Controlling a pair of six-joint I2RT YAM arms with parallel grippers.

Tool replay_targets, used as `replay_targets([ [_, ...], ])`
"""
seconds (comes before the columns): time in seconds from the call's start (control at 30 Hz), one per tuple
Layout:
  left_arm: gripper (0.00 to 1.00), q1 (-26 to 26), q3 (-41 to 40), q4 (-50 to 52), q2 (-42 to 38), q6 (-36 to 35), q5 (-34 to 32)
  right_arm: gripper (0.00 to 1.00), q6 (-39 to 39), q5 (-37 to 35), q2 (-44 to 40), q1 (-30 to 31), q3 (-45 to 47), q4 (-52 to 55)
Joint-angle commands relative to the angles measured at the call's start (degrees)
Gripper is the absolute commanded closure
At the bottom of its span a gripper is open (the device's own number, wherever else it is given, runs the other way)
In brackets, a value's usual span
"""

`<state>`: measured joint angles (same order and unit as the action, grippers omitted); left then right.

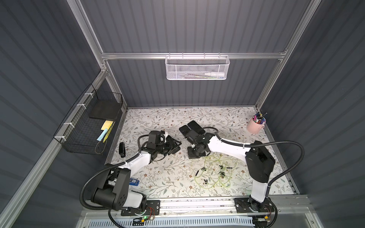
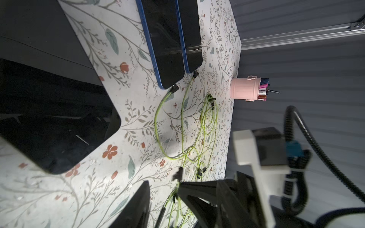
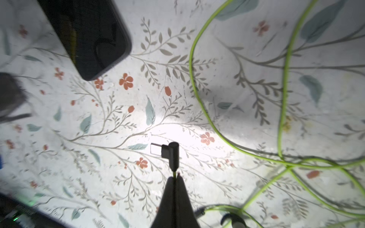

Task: Plug wired earphones into phones
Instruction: Pick up the wired earphone from the center of the board.

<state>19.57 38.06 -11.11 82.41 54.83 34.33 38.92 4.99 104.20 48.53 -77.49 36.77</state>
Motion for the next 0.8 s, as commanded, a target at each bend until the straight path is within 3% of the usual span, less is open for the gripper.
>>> replay_targets([
  [0.0,0.52,1.75,-0.35,-9.28,1.35,0.44,2.48,1.00,-1.39,7.74,-4.43,-2.44,4.17,-3.26],
  [0.27,0.62,5.33,2.76,-9.56,5.32,-3.23,5.83,1.00,-0.04,19.01,-8.85,-5.48,8.44,-9.58],
  [0.53,0.75,6.39,3.43,-8.56,6.01,-3.83,6.96,1.00,0.16,18.99,-9.02,-6.91,9.27,-10.49],
  [0.77,0.80,6.87,3.55,-8.51,6.40,-4.29,8.55,1.00,-0.20,18.92,-9.02,-7.82,9.20,-10.50],
])
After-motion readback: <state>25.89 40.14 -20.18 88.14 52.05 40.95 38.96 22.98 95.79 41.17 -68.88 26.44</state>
